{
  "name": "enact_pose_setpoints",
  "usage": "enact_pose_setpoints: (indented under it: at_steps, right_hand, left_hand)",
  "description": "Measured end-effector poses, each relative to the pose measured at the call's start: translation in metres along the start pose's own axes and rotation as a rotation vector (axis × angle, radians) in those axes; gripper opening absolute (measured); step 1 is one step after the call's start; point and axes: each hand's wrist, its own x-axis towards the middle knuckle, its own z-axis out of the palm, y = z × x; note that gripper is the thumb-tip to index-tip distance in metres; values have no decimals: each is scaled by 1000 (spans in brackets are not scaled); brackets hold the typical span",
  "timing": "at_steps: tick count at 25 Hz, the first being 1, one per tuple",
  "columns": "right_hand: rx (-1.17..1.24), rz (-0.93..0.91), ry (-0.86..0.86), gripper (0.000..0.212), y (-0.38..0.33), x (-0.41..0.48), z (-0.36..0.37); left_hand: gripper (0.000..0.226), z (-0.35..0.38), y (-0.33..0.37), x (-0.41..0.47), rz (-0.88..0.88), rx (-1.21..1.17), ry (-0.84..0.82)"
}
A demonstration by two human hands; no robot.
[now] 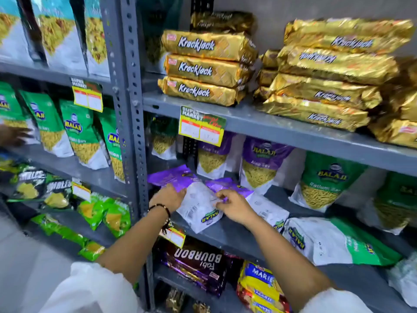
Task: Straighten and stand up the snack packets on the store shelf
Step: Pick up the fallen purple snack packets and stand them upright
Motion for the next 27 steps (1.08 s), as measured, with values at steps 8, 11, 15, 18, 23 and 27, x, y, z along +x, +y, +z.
enact_pose_setpoints:
  at_steps: [8,11,15,18,23,27]
  right_hand:
    - [116,402,-259,48,7,62,15]
    - [72,503,-377,60,11,79,16]
    - [245,439,-309,71,21,74,22]
    - [471,360,-170,93,34,56,38]
    - [438,255,154,92,28,55,74]
    - [402,192,283,75,19,56,86]
  left_hand:
    - [41,24,-33,48,-413,-869,-251]
    - [12,34,-42,65,-437,-1009,-141]
    - [20,42,-49,70,-372,-1031,-43]
    - [22,41,-45,64,-176,-1194,23]
    - [28,12,-30,76,156,-1259,29]
    - [27,3,-22,80,223,-1223,5]
